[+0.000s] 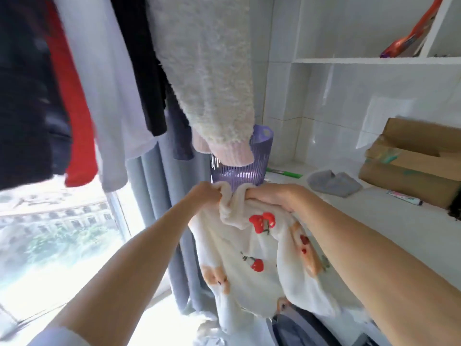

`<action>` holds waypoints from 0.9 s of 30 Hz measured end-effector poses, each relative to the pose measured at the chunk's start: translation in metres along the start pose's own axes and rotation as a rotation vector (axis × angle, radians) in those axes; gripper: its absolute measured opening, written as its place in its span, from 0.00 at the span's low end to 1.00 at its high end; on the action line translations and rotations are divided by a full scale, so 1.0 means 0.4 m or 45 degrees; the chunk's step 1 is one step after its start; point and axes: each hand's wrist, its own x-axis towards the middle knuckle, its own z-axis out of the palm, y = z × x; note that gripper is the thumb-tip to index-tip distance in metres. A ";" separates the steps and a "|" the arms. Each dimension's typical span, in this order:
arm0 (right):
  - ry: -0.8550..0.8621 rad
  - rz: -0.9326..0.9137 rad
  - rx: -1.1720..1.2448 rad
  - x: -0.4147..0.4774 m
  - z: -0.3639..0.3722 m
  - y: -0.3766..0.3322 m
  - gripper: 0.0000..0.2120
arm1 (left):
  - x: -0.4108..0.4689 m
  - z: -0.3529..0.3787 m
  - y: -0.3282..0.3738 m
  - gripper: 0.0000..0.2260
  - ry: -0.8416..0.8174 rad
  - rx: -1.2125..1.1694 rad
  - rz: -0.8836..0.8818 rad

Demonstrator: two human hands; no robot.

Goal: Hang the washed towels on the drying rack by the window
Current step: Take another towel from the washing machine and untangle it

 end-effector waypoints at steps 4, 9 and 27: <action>-0.306 -0.047 -0.057 -0.002 0.203 -0.155 0.13 | -0.128 -0.143 -0.228 0.20 0.163 -0.145 -0.178; -0.157 -0.268 -0.390 -0.054 0.517 -0.329 0.22 | -0.343 -0.319 -0.514 0.17 0.270 -0.074 -0.363; -0.574 -1.150 -0.407 -0.335 1.407 -0.856 0.05 | -1.129 -0.837 -1.224 0.16 0.362 -0.026 -0.559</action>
